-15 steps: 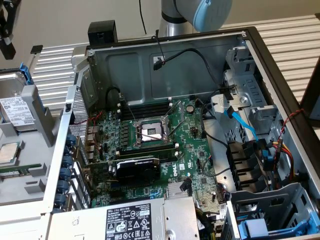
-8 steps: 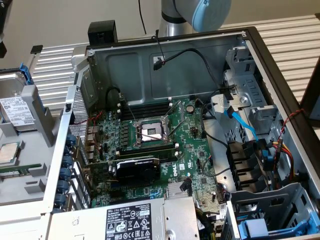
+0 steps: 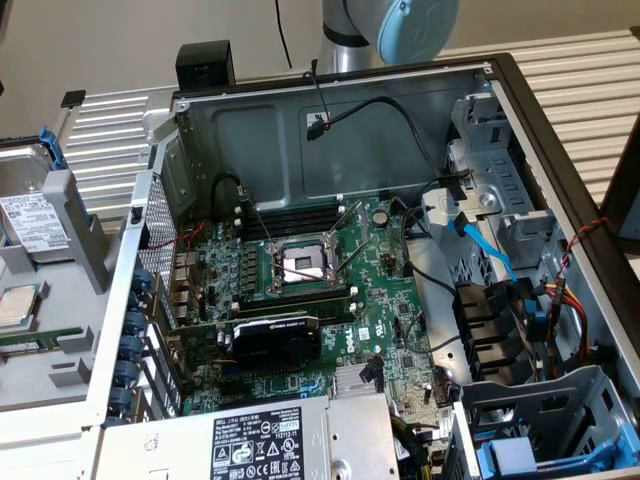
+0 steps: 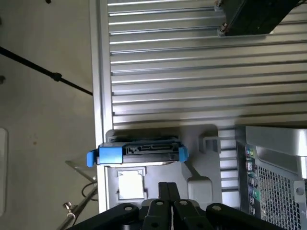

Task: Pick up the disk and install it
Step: 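Reach for the disk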

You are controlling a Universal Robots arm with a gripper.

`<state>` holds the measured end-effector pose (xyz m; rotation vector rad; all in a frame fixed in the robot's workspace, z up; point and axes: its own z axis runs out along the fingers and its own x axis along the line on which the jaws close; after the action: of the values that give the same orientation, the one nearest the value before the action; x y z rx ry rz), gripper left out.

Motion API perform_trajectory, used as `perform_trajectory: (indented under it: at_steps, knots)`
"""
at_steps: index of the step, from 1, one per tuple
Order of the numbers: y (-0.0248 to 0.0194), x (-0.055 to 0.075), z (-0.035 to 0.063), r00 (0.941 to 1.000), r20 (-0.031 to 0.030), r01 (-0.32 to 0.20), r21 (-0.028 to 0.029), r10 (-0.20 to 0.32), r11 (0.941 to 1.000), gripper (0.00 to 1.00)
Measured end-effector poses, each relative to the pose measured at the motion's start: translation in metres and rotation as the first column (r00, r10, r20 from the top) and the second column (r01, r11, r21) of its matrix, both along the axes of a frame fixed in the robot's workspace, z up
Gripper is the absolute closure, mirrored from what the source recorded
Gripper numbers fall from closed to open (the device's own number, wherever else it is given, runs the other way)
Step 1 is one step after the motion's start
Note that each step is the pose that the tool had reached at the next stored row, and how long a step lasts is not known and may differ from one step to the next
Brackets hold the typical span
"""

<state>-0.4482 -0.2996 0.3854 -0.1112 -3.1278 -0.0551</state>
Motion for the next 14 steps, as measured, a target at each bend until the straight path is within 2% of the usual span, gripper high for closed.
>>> perform_trajectory:
  at_steps: [2, 12, 14]
  knots:
    - [0.0052, -0.005, 0.0000, 1.0000, -0.0002, 0.000, -0.0001, 0.000, 1.0000, 0.89]
    - [0.0232, -0.036, 0.0000, 1.0000, -0.0002, 0.000, -0.0001, 0.000, 1.0000, 0.89]
    - [0.0284, -0.040, 0.0001, 1.0000, -0.0002, 0.000, -0.0006, 0.000, 1.0000, 0.89]
